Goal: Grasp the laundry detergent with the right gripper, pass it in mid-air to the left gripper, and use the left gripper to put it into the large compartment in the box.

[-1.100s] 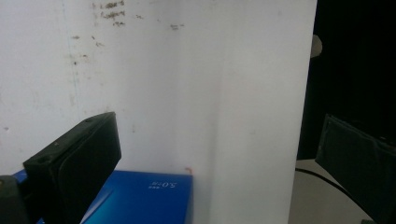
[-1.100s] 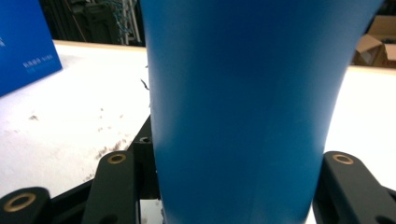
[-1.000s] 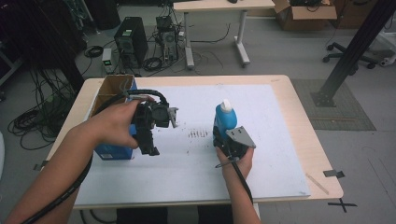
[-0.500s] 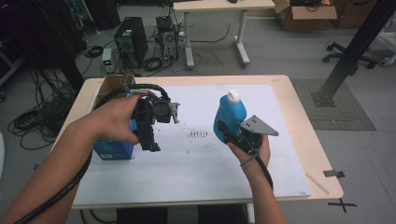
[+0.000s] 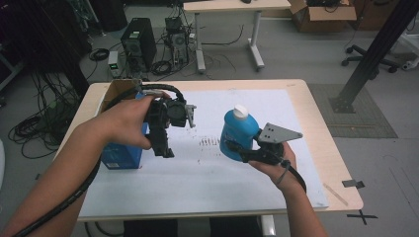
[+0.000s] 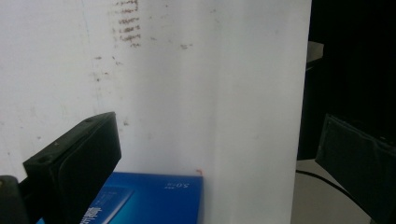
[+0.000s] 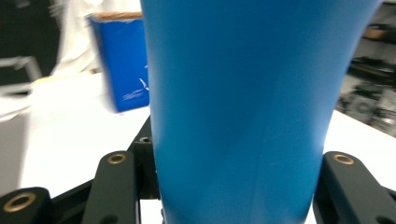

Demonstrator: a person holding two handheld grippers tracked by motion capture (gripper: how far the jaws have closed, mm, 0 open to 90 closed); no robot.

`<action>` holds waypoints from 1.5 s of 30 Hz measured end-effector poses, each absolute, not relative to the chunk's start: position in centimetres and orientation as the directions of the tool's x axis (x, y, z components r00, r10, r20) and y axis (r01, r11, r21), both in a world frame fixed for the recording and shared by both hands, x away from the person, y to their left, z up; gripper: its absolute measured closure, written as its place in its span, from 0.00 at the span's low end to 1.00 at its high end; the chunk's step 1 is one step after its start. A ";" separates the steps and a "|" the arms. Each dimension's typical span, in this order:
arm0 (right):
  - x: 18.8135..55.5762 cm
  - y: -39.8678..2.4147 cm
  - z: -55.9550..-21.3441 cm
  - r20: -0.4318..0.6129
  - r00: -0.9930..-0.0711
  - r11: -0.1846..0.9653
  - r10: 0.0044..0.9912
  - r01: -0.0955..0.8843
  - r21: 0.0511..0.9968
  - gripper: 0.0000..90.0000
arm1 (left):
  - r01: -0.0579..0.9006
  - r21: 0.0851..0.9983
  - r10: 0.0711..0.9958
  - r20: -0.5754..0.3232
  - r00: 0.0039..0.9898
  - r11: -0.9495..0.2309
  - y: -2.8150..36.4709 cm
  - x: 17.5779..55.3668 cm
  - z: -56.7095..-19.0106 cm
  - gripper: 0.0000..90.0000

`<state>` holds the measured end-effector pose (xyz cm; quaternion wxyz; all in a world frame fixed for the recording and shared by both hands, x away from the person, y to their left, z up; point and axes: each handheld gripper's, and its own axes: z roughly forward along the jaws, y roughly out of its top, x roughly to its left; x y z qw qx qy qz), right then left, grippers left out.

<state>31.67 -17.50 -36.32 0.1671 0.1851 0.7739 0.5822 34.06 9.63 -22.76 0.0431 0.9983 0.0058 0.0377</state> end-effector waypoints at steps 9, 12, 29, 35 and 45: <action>31.4 -16.8 -36.2 -0.058 -0.951 0.300 0.304 0.037 0.953 0.51 | -0.006 0.079 0.000 0.074 0.997 -0.997 8.8 33.9 -22.3 0.00; 31.4 -16.6 -36.3 -0.054 -0.964 0.298 0.262 0.027 0.954 0.51 | -0.013 0.079 -0.007 0.072 0.997 -0.997 8.6 33.8 -22.2 0.00; 32.5 -14.6 -38.2 -0.006 -0.993 0.321 0.114 0.032 0.946 0.50 | -0.039 0.081 -0.034 0.057 0.998 -0.996 7.6 33.6 -22.1 0.00; 32.6 -13.3 -38.6 0.000 -0.996 0.323 0.094 0.030 0.946 0.50 | -0.049 0.075 -0.045 0.056 0.997 -0.996 7.1 33.4 -22.1 0.00; 32.6 -11.2 -38.9 -0.005 -0.999 0.336 0.054 0.014 0.942 0.50 | -0.057 0.072 -0.054 0.047 0.997 -0.996 6.8 33.1 -22.5 0.00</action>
